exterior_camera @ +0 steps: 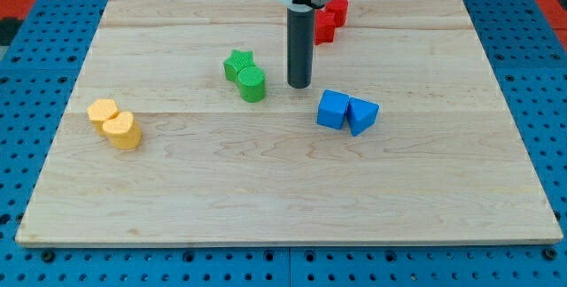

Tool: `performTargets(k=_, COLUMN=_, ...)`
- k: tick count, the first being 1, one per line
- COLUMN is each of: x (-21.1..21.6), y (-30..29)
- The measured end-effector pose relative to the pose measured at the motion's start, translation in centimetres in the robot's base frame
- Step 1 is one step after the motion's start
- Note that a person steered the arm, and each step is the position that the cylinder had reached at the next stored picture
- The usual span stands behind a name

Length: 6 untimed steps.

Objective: Move your arm parallel to the right of the green circle

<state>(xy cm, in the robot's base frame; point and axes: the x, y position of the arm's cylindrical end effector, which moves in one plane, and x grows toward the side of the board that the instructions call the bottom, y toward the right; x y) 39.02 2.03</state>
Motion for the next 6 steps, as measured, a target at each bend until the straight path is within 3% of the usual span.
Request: performTargets(k=6, x=-0.3, y=7.7)
